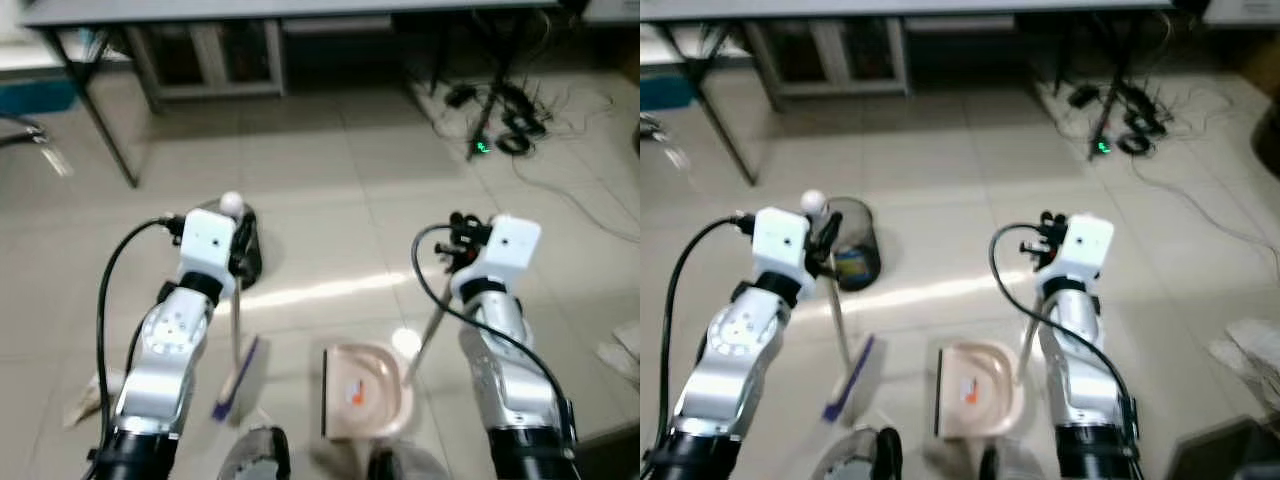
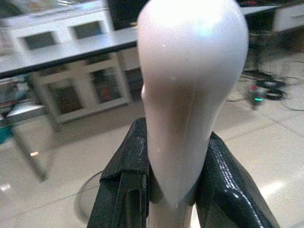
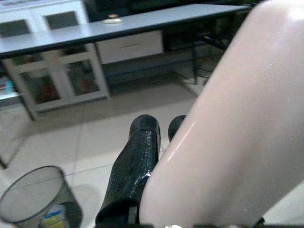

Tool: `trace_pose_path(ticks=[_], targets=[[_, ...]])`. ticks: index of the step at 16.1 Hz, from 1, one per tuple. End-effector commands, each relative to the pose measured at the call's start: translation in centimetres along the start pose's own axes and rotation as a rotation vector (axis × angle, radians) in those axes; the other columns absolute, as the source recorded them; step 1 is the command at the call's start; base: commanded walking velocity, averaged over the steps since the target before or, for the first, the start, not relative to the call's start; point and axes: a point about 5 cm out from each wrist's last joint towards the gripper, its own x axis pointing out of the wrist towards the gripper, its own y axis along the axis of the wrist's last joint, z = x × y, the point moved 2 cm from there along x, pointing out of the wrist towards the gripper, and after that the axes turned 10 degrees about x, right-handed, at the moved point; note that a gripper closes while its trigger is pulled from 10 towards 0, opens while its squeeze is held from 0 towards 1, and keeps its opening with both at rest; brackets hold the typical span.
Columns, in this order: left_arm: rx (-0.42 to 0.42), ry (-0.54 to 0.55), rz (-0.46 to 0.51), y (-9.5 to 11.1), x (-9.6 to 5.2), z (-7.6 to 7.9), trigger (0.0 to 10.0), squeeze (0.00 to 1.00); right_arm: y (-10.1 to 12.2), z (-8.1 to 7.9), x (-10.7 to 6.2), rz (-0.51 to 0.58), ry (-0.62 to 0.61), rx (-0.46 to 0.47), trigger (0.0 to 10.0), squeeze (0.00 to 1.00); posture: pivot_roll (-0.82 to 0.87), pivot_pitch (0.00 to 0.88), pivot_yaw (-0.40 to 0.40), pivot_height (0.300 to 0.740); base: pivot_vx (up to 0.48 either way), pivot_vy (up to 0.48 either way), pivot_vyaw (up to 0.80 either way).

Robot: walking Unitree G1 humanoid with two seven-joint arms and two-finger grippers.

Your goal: Sweep floor

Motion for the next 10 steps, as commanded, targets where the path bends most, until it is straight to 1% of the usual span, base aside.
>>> trace_pose_path(ticks=[1, 7, 10], targets=[[0.021, 0.01, 0.032, 0.67, 0.04, -0.39, 10.0, 0.0, 0.8, -0.38, 0.19, 0.027, 0.011, 0.012, 10.0, 0.0, 0.02, 0.082, 0.042, 0.74, 0.0, 0.0, 0.0], [0.018, 0.026, 0.024, 0.64, 0.02, -0.83, 10.0, 0.0, 0.73, -0.69, 0.38, 0.017, 0.037, 0.017, 10.0, 0.0, 0.02, 0.079, 0.036, 0.74, 0.0, 0.0, 0.0], [0.02, 0.031, 0.021, 0.58, -0.04, -1.12, 10.0, 0.0, 0.71, -0.75, 0.45, 0.015, 0.043, 0.021, 10.0, 0.0, 0.02, 0.079, 0.035, 0.74, 0.0, 0.34, 0.0]])
